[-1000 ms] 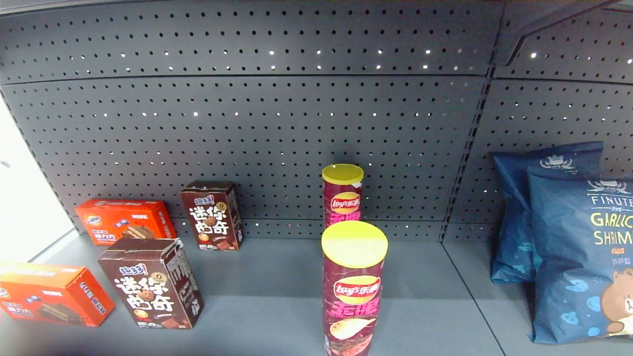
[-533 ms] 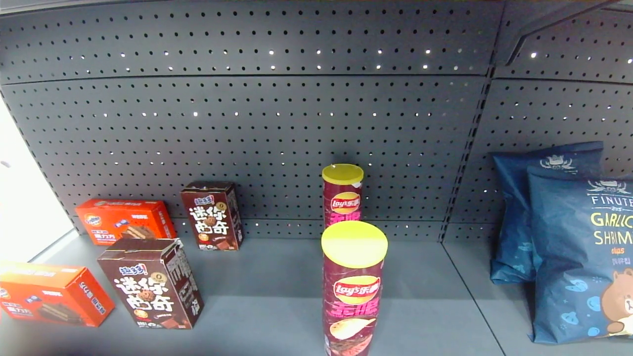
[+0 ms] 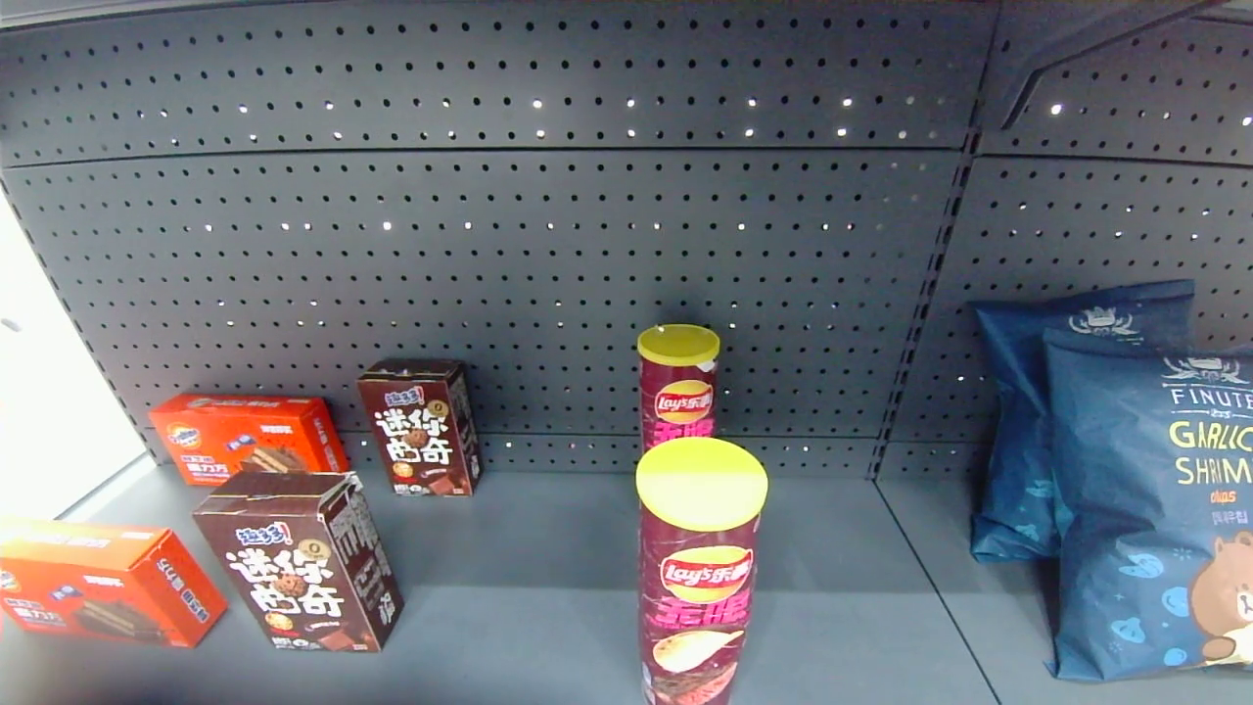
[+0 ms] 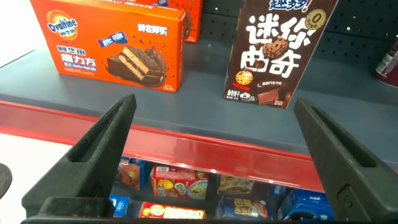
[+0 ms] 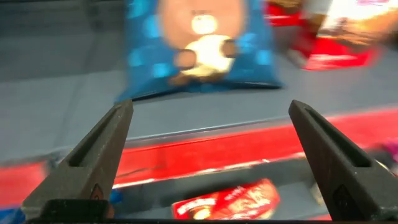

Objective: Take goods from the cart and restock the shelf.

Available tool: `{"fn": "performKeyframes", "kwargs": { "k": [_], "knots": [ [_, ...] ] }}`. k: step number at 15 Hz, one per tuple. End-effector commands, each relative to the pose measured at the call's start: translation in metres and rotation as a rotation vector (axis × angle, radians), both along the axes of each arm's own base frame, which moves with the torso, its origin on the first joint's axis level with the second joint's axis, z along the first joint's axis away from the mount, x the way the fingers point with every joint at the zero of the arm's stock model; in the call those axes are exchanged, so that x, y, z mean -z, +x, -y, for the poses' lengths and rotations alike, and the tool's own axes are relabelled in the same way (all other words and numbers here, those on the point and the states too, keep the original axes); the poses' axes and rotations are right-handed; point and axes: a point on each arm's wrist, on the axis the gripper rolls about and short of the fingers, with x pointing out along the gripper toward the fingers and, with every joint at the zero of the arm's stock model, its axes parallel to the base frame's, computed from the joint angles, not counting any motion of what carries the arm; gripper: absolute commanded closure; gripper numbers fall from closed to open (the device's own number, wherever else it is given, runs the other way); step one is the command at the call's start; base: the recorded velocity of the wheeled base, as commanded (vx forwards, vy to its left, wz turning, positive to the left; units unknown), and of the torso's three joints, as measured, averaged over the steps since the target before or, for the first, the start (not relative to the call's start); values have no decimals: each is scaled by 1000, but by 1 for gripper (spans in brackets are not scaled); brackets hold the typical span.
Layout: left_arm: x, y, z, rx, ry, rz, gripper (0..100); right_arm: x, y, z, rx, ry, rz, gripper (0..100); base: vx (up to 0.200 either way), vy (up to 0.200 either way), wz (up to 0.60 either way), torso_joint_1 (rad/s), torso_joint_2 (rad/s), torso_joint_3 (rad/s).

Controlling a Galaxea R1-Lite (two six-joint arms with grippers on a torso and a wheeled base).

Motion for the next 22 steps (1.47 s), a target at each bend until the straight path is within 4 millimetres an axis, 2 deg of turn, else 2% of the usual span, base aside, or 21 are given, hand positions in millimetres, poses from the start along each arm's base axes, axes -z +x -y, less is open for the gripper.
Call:
{"fn": "performKeyframes", "kwargs": {
  "k": [1,2,8,9,11,12,15,16,19,20,22],
  "knots": [
    [0,0,0,0,0,-2,0,0,-2,2,-156,-2,25,0,0,0,0,0,0,0],
    [0,0,0,-2,-2,0,0,1,-8,2,-137,-6,106,0,0,0,0,0,0,0],
    [0,0,0,-3,3,-2,0,1,-8,2,-137,-6,106,0,0,0,0,0,0,0],
    [0,0,0,-4,27,-1,0,1,-8,2,-137,-6,106,0,0,0,0,0,0,0],
    [0,0,0,12,215,-22,0,1,-8,2,-137,-6,106,0,0,0,0,0,0,0],
    [0,0,1,75,260,-17,0,1,-8,2,-137,-6,106,0,0,0,0,0,0,0],
    [4,-1,7,405,262,-13,0,1,-8,2,-137,-5,106,0,0,0,0,0,0,0],
    [5,-1,8,442,286,-14,0,1,-8,2,-137,-6,106,0,0,0,0,0,0,0],
    [5,-1,7,364,220,-34,0,1,-8,2,-137,-6,106,0,0,0,0,0,0,0],
    [5,-1,7,160,177,-48,0,1,-8,2,-137,-6,106,0,0,0,0,0,0,0],
    [7,-8,9,164,187,36,0,1,-8,2,-137,-5,106,0,0,0,0,0,0,0]
  ]
}}
